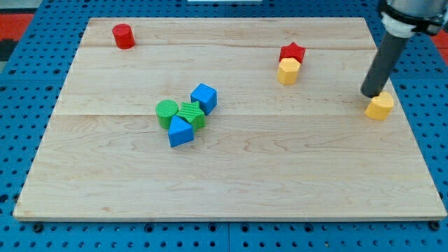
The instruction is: Push the yellow blocks into the red star
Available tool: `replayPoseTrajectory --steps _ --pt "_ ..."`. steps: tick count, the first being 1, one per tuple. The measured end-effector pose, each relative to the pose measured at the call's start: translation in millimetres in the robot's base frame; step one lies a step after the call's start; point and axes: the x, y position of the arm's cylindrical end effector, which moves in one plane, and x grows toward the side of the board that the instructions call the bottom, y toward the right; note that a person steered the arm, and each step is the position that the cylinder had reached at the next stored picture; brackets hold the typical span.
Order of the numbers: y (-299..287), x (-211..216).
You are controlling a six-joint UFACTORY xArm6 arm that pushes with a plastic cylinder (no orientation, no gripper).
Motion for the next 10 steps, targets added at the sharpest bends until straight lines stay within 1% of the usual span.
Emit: replayPoseTrajectory --steps 1,2,3,4,5,6,7,8,9,10 --pt "12.7 5.6" --pt "80.4 3.7" --pt "90.0 37.8" --pt "32.7 47.9" --pt "-55.4 -9.7" --pt "-69.2 0.9" --pt "-79.0 43.3" --pt "-102.0 16.0" --pt "-102.1 -19.6" --pt "-103.8 -42.6"
